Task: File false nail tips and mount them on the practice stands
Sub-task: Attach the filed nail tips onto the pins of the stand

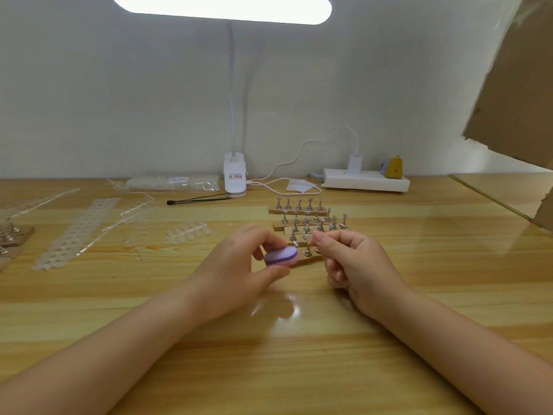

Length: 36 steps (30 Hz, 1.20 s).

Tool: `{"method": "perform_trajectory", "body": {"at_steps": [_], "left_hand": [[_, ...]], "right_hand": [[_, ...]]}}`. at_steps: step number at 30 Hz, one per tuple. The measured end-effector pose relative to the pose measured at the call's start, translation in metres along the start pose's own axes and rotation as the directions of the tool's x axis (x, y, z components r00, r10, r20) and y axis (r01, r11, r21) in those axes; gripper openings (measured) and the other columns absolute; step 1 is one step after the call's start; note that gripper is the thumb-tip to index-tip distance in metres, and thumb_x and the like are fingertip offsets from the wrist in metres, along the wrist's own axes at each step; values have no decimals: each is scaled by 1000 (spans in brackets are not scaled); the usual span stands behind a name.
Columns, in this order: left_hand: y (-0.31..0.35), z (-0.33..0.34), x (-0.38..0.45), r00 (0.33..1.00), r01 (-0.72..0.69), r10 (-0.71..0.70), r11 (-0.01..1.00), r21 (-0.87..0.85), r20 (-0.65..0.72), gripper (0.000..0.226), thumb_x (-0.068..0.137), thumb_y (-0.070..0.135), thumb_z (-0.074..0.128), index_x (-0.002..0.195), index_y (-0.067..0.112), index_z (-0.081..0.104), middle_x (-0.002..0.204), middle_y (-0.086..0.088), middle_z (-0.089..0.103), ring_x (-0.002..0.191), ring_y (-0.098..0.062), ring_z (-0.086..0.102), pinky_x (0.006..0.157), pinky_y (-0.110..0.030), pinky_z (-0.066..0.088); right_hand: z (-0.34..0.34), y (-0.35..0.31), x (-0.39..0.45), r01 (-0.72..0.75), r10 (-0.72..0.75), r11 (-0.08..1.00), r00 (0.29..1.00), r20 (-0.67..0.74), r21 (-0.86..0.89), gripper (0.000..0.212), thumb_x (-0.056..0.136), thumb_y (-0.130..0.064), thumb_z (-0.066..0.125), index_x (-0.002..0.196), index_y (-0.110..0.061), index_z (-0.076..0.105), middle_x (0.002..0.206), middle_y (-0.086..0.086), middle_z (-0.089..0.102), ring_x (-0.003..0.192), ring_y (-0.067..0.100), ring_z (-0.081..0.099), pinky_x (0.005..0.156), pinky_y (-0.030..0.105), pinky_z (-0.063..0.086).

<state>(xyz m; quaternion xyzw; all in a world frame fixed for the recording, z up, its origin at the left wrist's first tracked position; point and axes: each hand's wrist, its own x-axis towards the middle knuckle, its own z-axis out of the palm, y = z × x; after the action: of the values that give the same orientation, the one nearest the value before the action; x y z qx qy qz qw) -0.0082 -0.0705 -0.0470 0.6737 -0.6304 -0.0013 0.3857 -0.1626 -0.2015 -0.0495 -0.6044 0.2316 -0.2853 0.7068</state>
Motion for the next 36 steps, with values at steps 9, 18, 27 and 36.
{"method": "perform_trajectory", "body": {"at_steps": [9, 18, 27, 36], "left_hand": [[9, 8, -4, 956, -115, 138, 988, 101, -261, 21, 72, 20, 81, 86, 21, 66, 84, 12, 61, 78, -5, 55, 70, -18, 43], [15, 8, -3, 934, -142, 190, 975, 172, -302, 20, 72, 27, 83, 82, 20, 67, 82, 12, 63, 71, -9, 51, 64, -33, 45], [15, 8, -3, 918, -194, 233, 970, 150, -321, 25, 78, 38, 73, 87, 16, 69, 82, 13, 63, 65, -11, 53, 63, -34, 45], [12, 7, -3, 881, -260, 337, 931, 255, -331, 19, 80, 34, 73, 90, 18, 69, 87, 9, 67, 71, -1, 51, 69, -33, 45]], "right_hand": [[3, 5, -2, 42, -34, 999, 965, 259, -23, 13, 78, -33, 68, 79, -21, 73, 53, -1, 47, 44, 8, 39, 42, 18, 33], [2, 7, 0, 48, -36, 998, 957, 289, -36, 12, 83, -32, 64, 81, -20, 67, 55, -2, 44, 45, 8, 36, 42, 18, 31], [1, 9, 1, 55, -38, 997, 948, 316, -47, 14, 81, -39, 67, 80, -25, 68, 55, -4, 46, 45, 8, 37, 42, 18, 32], [2, 5, -1, 26, -18, 999, 953, 303, -24, 13, 83, -32, 63, 77, -22, 67, 55, -4, 43, 46, 9, 35, 42, 18, 31]]}}
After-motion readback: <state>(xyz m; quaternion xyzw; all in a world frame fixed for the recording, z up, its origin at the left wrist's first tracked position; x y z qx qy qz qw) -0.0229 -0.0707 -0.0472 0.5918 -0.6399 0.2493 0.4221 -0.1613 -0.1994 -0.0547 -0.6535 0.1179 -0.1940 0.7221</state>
